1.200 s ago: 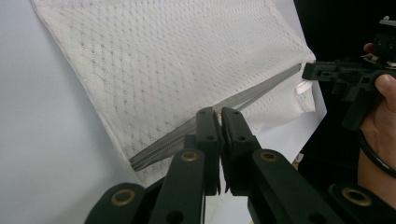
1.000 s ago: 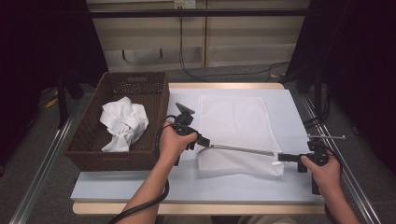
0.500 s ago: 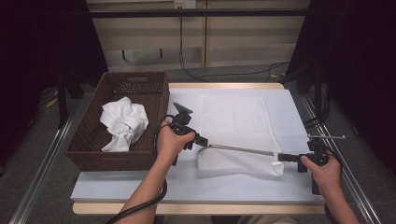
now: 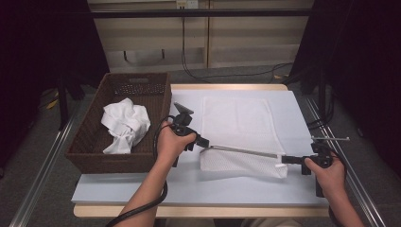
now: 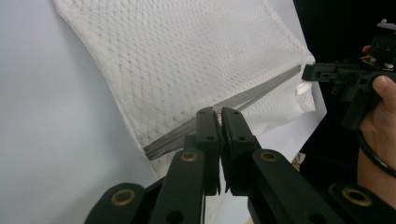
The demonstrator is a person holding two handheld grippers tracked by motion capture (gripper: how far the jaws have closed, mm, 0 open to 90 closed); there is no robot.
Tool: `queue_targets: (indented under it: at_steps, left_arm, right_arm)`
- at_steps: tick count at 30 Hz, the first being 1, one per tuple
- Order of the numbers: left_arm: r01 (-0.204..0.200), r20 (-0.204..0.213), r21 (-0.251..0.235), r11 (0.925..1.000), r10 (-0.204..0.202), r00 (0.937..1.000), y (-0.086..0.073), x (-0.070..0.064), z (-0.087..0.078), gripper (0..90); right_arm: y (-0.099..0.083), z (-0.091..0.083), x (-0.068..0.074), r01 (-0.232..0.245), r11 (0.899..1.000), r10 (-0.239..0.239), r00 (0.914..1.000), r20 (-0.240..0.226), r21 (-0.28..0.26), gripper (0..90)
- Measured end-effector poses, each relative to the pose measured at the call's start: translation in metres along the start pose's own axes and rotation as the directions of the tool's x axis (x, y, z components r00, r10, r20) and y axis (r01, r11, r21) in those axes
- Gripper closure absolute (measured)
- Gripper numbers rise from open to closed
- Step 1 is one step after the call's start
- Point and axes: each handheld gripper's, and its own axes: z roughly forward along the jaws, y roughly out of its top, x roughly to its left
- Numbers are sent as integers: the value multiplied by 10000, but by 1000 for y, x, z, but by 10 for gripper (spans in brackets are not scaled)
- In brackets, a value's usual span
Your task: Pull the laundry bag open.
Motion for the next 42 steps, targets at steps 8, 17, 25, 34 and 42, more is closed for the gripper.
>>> queue_targets:
  at_steps: [8,17,25,34,42]
  left_arm:
    - [21,-106,-46,10000,-21,9999,-1,3,-2,868]
    - [-28,-106,-46,10000,27,9999,-2,1,-4,868]
    - [-61,-96,30,10000,61,9999,-1,2,-5,868]
    - [19,-199,-34,10000,-20,9998,-3,3,-10,868]
    - [-11,-192,-68,10000,10,9998,-3,5,-17,868]
  right_arm:
    - [0,0,-1,-16,10000,16,10000,49,-27,875]
    - [0,0,-1,-26,10000,26,10000,10,-7,874]
    - [0,0,0,-16,10000,16,10000,-35,-20,874]
    - [0,-1,-1,-72,10000,72,10000,-3,-12,875]
    - [0,-1,-1,-86,10000,86,10000,-1,-25,874]
